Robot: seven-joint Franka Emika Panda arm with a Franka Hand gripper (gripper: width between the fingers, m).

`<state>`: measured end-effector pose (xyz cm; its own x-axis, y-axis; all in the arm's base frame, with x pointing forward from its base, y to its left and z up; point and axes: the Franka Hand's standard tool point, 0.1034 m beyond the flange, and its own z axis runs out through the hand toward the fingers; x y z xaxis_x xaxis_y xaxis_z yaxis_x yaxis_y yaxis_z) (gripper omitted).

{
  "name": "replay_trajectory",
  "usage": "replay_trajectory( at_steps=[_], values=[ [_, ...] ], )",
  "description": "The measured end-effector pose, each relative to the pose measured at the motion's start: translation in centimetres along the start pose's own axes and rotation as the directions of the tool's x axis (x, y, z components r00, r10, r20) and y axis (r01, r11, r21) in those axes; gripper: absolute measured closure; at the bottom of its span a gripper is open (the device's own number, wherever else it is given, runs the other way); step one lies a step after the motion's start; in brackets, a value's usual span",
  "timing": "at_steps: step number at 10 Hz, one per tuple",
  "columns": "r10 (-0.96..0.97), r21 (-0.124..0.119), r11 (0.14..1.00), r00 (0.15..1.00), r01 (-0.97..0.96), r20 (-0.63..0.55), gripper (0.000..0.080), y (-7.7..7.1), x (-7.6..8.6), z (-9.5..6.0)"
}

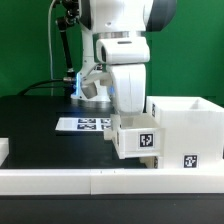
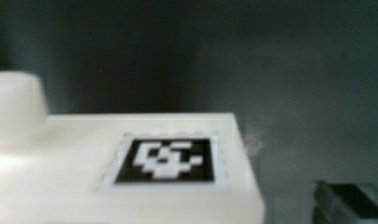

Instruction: Assemble drawer

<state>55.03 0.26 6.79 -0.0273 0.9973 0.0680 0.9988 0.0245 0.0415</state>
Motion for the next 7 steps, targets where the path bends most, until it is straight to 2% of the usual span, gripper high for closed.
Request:
replay_trajectory(
  at_steps=[1,2,3,4,5,6,7],
  values=[
    [-0.003,0.006,1.000,1.000,0.003,0.011,0.0165,0.3,-0.3,-1.1],
    [-0.014,0.003,1.000,1.000,0.014,0.022,0.0153,1.1,-0.6,-2.5],
    [-0.025,0.008,1.000,0.999,0.025,0.028,0.0153,1.7,-1.0,-3.3],
    [-0.041,0.019,0.999,0.999,0.041,0.034,0.0150,2.7,-2.3,-4.0],
    [-0.055,0.012,0.998,0.998,0.054,0.034,0.0150,3.5,-3.7,-3.9],
    [-0.044,0.018,0.999,0.999,0.043,0.030,0.0150,3.9,-4.6,-3.2],
    [-0.041,0.021,0.999,0.999,0.041,0.025,0.0150,4.6,-4.7,-2.6]
  ],
)
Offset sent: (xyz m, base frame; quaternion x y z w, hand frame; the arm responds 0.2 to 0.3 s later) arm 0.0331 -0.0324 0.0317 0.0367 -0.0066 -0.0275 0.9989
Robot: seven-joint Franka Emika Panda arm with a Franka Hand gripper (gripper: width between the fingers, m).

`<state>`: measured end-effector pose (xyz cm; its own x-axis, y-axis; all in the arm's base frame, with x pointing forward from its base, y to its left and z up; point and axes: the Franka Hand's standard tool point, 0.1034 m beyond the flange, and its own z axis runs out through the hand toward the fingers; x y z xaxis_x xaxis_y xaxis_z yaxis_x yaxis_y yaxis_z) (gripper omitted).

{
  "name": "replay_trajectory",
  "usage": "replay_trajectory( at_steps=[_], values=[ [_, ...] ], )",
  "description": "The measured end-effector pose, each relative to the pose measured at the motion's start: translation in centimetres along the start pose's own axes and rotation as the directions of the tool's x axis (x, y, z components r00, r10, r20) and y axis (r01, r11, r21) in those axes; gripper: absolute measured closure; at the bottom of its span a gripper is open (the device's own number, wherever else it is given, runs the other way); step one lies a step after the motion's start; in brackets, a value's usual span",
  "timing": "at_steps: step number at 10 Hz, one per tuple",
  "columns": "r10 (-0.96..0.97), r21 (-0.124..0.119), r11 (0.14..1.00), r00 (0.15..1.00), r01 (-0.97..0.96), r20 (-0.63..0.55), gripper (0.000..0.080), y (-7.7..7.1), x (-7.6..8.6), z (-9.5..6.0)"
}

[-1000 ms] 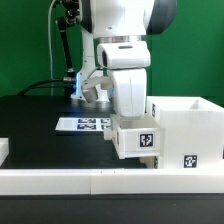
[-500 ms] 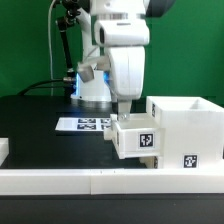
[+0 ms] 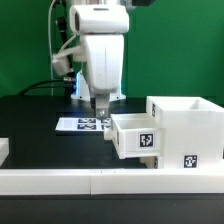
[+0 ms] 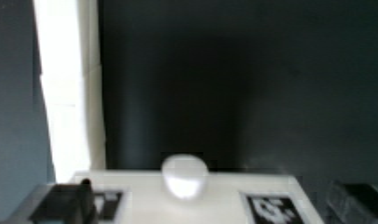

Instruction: Assemble drawer

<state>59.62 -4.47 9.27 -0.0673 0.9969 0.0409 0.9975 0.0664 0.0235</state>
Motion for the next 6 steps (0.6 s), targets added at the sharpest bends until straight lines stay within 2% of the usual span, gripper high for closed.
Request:
replay_trajectory(
  at_steps=[1,4,6],
  values=[
    [-0.003,-0.002,1.000,1.000,0.003,0.002,0.0150,0.3,0.2,0.1],
    [-0.017,-0.001,1.000,1.000,0.017,-0.008,0.0150,0.1,-0.6,0.2],
    [-0.024,0.002,1.000,0.994,0.025,-0.108,0.0150,-0.6,-1.5,1.6]
  ],
)
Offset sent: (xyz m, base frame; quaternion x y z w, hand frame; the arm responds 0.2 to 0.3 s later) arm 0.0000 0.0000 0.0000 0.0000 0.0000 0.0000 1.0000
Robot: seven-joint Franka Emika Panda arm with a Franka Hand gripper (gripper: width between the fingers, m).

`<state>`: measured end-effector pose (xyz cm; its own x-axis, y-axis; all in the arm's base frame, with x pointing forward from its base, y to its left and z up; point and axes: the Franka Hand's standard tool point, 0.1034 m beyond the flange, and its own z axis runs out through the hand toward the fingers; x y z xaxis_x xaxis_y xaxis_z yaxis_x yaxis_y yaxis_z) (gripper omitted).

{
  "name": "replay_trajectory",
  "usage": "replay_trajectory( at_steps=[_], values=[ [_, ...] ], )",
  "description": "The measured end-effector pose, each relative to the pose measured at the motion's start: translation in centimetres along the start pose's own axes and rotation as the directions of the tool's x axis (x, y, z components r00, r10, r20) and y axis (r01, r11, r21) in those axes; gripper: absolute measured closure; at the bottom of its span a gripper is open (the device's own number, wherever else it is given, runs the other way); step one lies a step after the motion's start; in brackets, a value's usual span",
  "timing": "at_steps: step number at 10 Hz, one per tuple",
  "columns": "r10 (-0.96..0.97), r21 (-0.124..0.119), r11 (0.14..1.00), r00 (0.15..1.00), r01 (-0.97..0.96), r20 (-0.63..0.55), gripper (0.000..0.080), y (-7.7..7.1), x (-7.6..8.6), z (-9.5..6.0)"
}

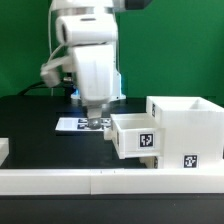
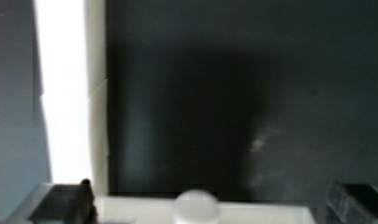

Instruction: Assemble drawer

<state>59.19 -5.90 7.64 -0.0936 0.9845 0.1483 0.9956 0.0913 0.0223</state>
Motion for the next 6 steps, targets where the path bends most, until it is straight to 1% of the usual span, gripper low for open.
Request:
replay_trajectory(
  at_steps=[1,2,3,4,5,6],
  values=[
    [-0.039,0.005,0.999,0.999,0.039,-0.026,0.0150,0.1,-0.2,0.5],
    [-0.065,0.002,0.998,0.995,0.065,-0.073,0.0150,0.4,-0.3,1.0],
    [-0.038,-0.002,0.999,0.995,0.038,-0.096,0.0150,0.9,-0.1,1.4],
    [-0.015,0.000,1.000,0.995,0.016,-0.094,0.0150,1.4,1.0,1.8],
    [-0.011,0.002,1.000,0.995,0.011,-0.096,0.0150,1.6,1.9,1.9],
    [0.008,0.008,1.000,0.995,-0.007,-0.097,0.0150,1.7,2.5,2.1]
  ],
)
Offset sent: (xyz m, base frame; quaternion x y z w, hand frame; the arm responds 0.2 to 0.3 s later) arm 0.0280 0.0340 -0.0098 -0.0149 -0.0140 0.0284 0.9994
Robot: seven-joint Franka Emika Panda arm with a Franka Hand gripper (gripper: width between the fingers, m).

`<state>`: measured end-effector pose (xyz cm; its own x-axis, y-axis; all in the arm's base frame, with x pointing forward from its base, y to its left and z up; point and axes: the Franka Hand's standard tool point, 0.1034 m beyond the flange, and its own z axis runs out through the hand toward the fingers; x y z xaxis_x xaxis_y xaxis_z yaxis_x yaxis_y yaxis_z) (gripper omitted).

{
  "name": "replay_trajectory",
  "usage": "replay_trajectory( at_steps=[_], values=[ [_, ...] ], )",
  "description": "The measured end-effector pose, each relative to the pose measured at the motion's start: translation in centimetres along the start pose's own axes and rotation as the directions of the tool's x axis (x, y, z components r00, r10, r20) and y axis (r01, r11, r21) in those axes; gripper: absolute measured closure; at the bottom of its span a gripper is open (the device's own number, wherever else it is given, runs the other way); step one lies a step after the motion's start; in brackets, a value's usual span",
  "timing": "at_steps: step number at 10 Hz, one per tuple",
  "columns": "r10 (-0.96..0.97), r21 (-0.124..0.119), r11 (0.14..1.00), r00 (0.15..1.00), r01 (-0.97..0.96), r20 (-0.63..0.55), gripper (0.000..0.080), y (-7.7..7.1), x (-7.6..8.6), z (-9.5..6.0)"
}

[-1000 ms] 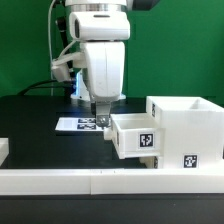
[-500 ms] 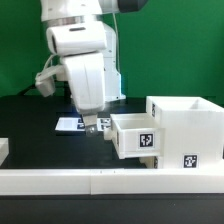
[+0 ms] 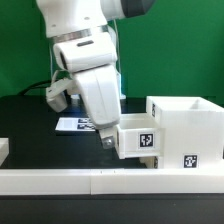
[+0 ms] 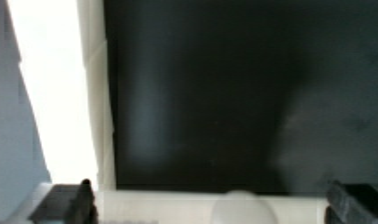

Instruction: Assemble drawer

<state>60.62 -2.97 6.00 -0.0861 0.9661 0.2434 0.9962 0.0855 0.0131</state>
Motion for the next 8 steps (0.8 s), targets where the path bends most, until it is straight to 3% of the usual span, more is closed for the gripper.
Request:
replay_trajectory(
  at_steps=[4,8],
  values=[
    [0.026,0.005,1.000,1.000,-0.026,0.000,0.0150,0.0,2.0,0.6],
    [0.031,0.005,1.000,1.000,-0.031,-0.001,0.0150,-0.1,1.8,0.8]
  ],
)
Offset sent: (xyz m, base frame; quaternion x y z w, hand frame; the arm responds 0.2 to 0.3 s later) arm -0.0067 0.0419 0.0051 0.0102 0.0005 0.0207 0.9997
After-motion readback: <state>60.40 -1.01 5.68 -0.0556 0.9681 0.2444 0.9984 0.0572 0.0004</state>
